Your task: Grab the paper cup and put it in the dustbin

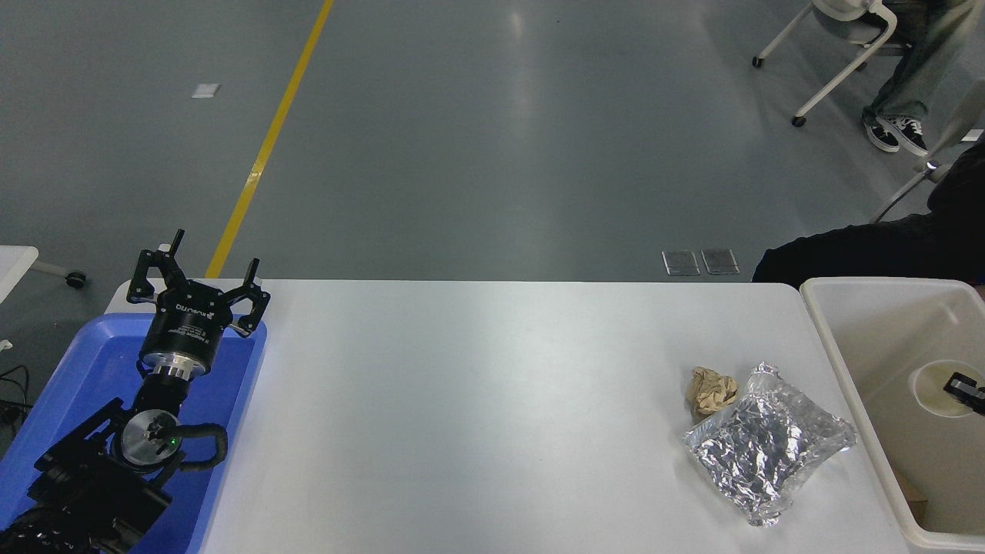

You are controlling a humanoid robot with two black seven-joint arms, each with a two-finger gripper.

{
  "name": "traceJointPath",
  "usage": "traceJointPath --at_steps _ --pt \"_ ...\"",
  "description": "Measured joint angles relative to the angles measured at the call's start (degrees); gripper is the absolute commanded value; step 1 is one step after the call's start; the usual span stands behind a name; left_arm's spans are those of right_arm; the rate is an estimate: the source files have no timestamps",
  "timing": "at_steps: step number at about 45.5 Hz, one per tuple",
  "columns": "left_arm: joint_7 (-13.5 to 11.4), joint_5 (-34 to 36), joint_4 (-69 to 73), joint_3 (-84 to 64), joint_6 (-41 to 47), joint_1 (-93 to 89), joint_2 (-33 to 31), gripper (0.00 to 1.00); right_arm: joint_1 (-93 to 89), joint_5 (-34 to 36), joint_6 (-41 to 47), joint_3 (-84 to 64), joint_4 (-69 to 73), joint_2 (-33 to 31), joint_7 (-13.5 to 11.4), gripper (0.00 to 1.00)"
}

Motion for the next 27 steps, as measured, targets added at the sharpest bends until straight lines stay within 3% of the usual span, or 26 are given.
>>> traceJointPath --at_steps 13,20,27 --pt "0.1 0.0 -0.1 0.1 0.0 -0.1 0.0 1.00 5.4 -3.1 0.5 -0.3 6.6 -2.4 -0.2 1.00" --pt "0.2 0.1 -0.1 0.1 0.0 -0.1 0.0 1.00 18.6 -8.2 3.7 -5.0 21.3 -8.9 -1.4 1.00" --pt "0.2 0.1 -0.1 0.1 -0.1 -0.2 0.0 1.00 38.6 -9.0 9.6 -16.8 38.2 -12.0 -2.0 1.00"
